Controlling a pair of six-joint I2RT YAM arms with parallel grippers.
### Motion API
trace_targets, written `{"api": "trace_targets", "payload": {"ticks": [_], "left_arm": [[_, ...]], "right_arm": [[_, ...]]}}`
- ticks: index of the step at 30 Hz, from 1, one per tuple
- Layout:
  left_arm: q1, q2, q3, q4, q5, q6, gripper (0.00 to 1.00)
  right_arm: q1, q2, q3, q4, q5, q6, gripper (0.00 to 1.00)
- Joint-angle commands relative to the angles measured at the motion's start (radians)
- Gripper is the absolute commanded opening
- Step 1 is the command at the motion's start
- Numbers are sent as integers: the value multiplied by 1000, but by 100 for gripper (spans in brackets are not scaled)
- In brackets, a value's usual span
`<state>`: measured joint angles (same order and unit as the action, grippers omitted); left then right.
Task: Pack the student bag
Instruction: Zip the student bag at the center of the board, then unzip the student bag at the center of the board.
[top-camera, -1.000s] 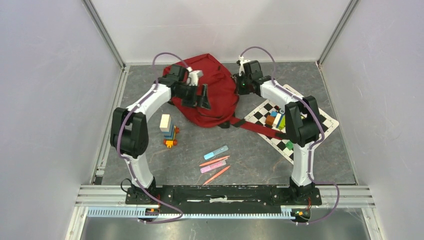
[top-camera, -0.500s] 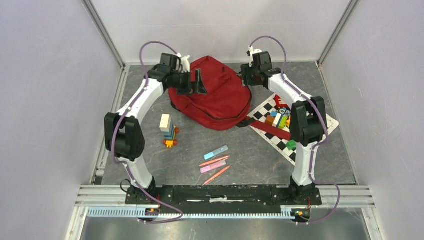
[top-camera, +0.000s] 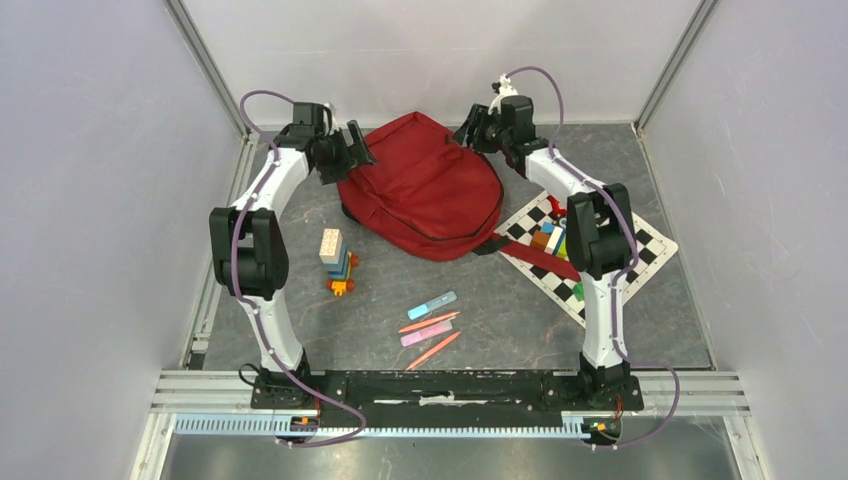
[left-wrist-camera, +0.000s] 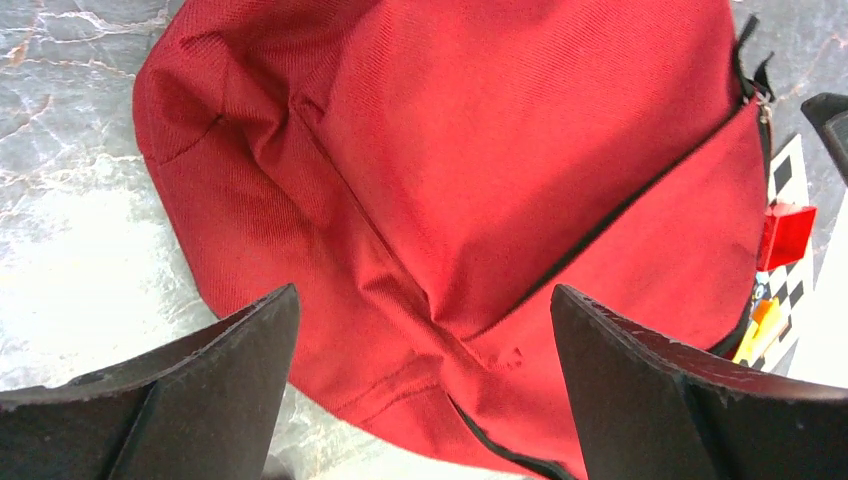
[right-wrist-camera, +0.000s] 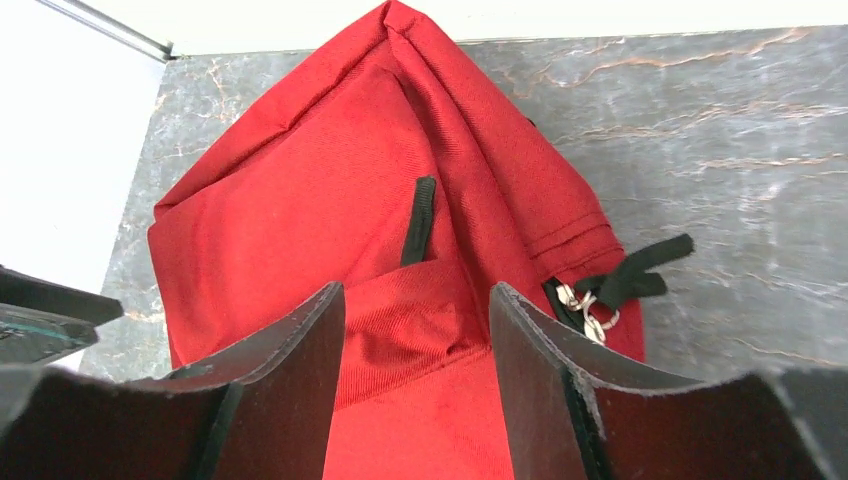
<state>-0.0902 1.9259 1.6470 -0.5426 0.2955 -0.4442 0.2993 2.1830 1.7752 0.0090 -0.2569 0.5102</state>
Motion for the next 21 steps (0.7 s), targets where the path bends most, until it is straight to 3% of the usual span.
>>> {"api": "trace_targets", "payload": {"ticks": [1, 4, 7, 9, 14, 16, 18, 21], "left_arm": [[0, 64, 74, 76, 6, -49, 100], [0, 107, 100, 101, 11, -51, 98], [0, 151, 135, 88, 25, -45, 91], [0, 167, 139, 96, 35, -42, 82], [0, 219, 160, 84, 72, -30, 45], [-3, 223, 155, 84, 80, -17, 27], [-6, 206, 141, 84, 82, 2, 10], [-15, 163, 90, 99, 99, 41, 2]], "right_arm": [[7, 53, 65, 72, -39, 108, 60], [11, 26, 12, 54, 2, 95, 63], [15, 16, -14, 30, 12, 91, 64], [23, 17, -23, 25, 10, 88, 65], [52, 49, -12, 25, -5, 96, 61], [57, 65, 4, 25, -13, 101, 52], [57, 72, 15, 23, -8, 103, 33], [55, 69, 19, 22, 14, 86, 9]]}}
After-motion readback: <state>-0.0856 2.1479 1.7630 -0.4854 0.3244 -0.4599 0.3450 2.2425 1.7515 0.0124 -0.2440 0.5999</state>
